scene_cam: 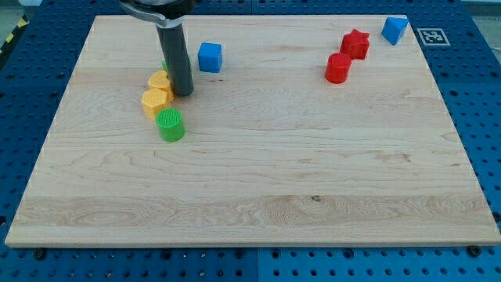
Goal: Slide the blue cube close to the right side of the green star
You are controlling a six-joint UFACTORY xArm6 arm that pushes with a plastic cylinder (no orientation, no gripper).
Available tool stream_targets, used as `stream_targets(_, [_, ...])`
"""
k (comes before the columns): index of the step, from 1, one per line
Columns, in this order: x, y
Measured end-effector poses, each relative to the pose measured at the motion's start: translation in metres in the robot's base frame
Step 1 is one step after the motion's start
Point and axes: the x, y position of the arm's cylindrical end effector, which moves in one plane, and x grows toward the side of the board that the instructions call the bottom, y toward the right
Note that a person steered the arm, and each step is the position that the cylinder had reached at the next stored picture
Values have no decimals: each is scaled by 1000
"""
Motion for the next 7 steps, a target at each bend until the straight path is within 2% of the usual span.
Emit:
stream_targets(2, [-14, 104])
stream_targets(3, [-53, 142])
stream_targets(4, [-98, 138])
stream_targets(5, [-110, 116])
stream_targets(7, [-92, 74])
